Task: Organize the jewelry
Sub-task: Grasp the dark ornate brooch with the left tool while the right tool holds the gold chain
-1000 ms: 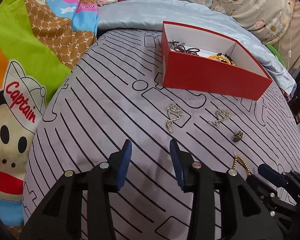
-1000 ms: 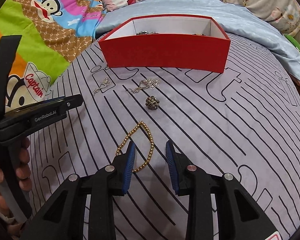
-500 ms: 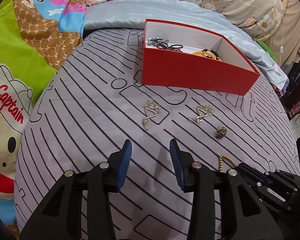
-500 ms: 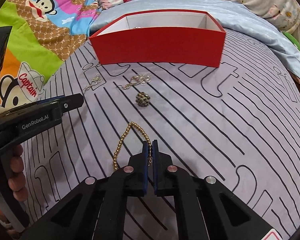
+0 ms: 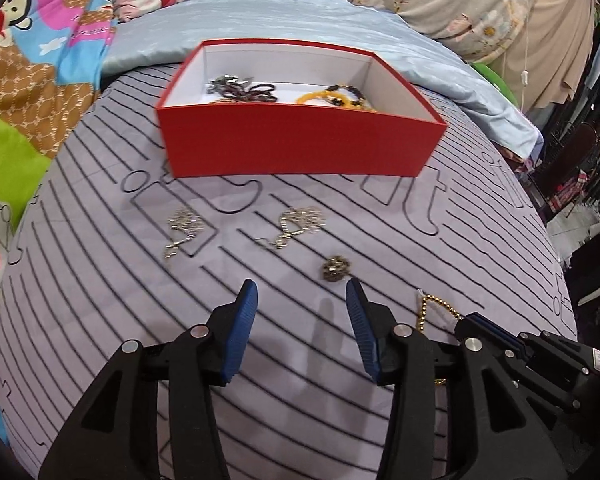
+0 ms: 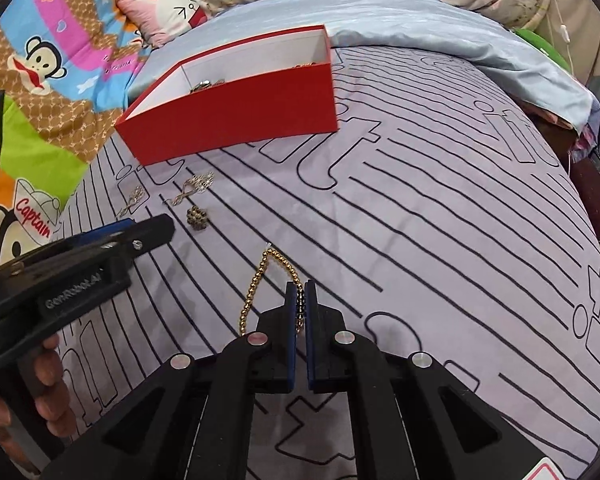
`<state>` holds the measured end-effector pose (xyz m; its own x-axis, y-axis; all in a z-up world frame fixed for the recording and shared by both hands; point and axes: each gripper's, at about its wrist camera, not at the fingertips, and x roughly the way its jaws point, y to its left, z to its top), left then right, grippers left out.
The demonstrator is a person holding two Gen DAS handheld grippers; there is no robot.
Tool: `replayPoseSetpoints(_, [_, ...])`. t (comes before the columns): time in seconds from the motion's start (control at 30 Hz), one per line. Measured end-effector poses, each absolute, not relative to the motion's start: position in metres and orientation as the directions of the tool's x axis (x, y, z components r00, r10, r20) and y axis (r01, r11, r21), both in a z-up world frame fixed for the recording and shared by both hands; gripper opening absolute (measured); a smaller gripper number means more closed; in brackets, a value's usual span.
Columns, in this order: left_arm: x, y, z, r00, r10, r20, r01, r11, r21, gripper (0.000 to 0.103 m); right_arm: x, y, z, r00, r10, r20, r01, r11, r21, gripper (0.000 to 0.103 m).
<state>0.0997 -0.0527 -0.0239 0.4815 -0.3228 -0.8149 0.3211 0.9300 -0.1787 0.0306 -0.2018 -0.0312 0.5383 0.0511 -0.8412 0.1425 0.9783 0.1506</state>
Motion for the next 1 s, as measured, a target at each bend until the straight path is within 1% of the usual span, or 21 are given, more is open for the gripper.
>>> replayPoseSetpoints(0.13, [0.102, -0.068, -0.027, 0.472, -0.332, -0.817, 0.337, 0.924, -0.181, 0.045, 0.030, -0.208, -0.032, 0.540, 0.058, -0.840, 0.150, 0.975, 0.164, 0.003])
replayPoseSetpoints(0.4, [0.108, -0.078, -0.034, 0.473, -0.305, -0.826, 0.328, 0.932, -0.156, 0.042, 0.029, -0.214, -0.038, 0.537, 0.079, -0.840, 0.159, 0.968, 0.192, 0.003])
replayPoseSetpoints(0.47, [0.108, -0.079, -0.035, 0.471, -0.302, -0.829, 0.328, 0.932, -0.153, 0.040, 0.028, -0.216, -0.039, 0.538, 0.081, -0.839, 0.160, 0.967, 0.196, 0.003])
replayPoseSetpoints(0.53, [0.109, -0.080, -0.036, 0.469, -0.301, -0.831, 0.330, 0.932, -0.151, 0.034, 0.028, -0.217, -0.039, 0.540, 0.084, -0.838, 0.163, 0.966, 0.201, 0.003])
replayPoseSetpoints(0.57, [0.109, -0.081, -0.037, 0.466, -0.301, -0.832, 0.333, 0.931, -0.151, 0.032, 0.028, -0.217, -0.039, 0.540, 0.084, -0.837, 0.164, 0.965, 0.203, 0.003])
replayPoseSetpoints(0.7, [0.110, -0.081, -0.039, 0.466, -0.299, -0.833, 0.332, 0.932, -0.149, 0.032, 0.027, -0.218, -0.040, 0.541, 0.086, -0.837, 0.165, 0.965, 0.206, 0.003])
replayPoseSetpoints(0.83, [0.111, -0.082, -0.040, 0.469, -0.299, -0.831, 0.332, 0.932, -0.148, 0.028, 0.028, -0.218, -0.040, 0.541, 0.087, -0.837, 0.165, 0.964, 0.207, 0.003])
replayPoseSetpoints(0.87, [0.112, -0.082, -0.040, 0.470, -0.298, -0.831, 0.332, 0.932, -0.146, 0.026, 0.028, -0.218, -0.040, 0.541, 0.088, -0.837, 0.165, 0.964, 0.208, 0.003])
replayPoseSetpoints(0.93, [0.112, -0.083, -0.040, 0.469, -0.298, -0.832, 0.336, 0.931, -0.144, 0.019, 0.028, -0.218, -0.040, 0.541, 0.088, -0.837, 0.165, 0.964, 0.208, 0.003])
replayPoseSetpoints(1.0, [0.113, -0.083, -0.041, 0.469, -0.296, -0.832, 0.337, 0.931, -0.141, 0.018, 0.028, -0.218, -0.040, 0.540, 0.089, -0.837, 0.165, 0.964, 0.208, 0.003])
